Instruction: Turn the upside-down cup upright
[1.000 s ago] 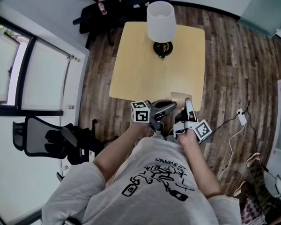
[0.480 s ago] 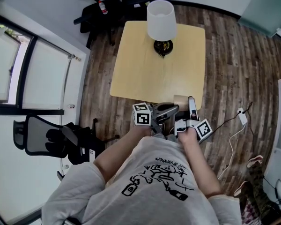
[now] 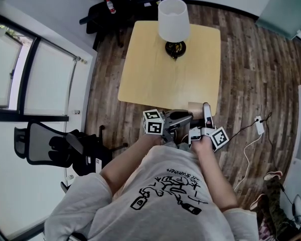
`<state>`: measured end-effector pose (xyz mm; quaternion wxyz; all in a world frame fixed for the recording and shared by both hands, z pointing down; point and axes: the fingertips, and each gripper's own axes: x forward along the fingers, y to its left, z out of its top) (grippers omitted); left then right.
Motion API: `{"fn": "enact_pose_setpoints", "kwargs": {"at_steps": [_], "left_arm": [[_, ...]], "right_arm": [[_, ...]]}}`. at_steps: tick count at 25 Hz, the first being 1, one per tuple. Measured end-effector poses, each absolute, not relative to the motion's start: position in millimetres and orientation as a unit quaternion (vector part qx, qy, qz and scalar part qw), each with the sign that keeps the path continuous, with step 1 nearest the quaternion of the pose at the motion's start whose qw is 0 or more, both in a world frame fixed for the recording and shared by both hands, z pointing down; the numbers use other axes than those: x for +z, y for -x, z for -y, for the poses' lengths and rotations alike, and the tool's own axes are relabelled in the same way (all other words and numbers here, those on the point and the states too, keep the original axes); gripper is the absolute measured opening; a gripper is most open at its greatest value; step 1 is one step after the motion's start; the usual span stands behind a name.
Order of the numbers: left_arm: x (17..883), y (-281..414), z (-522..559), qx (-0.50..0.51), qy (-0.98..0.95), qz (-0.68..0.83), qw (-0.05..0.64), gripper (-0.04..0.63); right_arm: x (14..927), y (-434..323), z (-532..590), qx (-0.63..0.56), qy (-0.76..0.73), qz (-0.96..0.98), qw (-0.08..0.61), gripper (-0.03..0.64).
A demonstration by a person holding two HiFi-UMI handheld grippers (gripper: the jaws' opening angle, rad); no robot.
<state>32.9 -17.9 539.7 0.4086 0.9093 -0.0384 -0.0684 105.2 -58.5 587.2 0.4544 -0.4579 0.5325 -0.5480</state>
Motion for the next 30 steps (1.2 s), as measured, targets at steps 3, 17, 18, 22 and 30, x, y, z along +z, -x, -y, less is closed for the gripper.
{"fn": "enact_pose_setpoints", "kwargs": {"at_steps": [3,17,18,22,30], "left_arm": [[541,-31,21,-0.062,-0.911,0.047,0.406,0.083],[566,-18,30,-0.002,-0.927,0.100,0.361,0.179],[567,-17,30,-0.001,-0.928,0.103,0.359,0.183],[573,-20,32,0.014,-0.930,0.103,0.353,0.188],[579,-23,45,0.039,-0.936,0.111,0.332,0.211]], "right_arm": [[584,-107,61,-0.540,0.469,-0.545,0.438,0.324],[575,-107,83,-0.478,0.502,-0.652,0.308,0.322],[576,-106,84,-0.473,0.503,-0.660,0.297,0.323],[580,-101,89,-0.453,0.506,-0.693,0.244,0.322],[595,-85,100,-0.397,0.491,-0.765,0.130,0.322]]}}
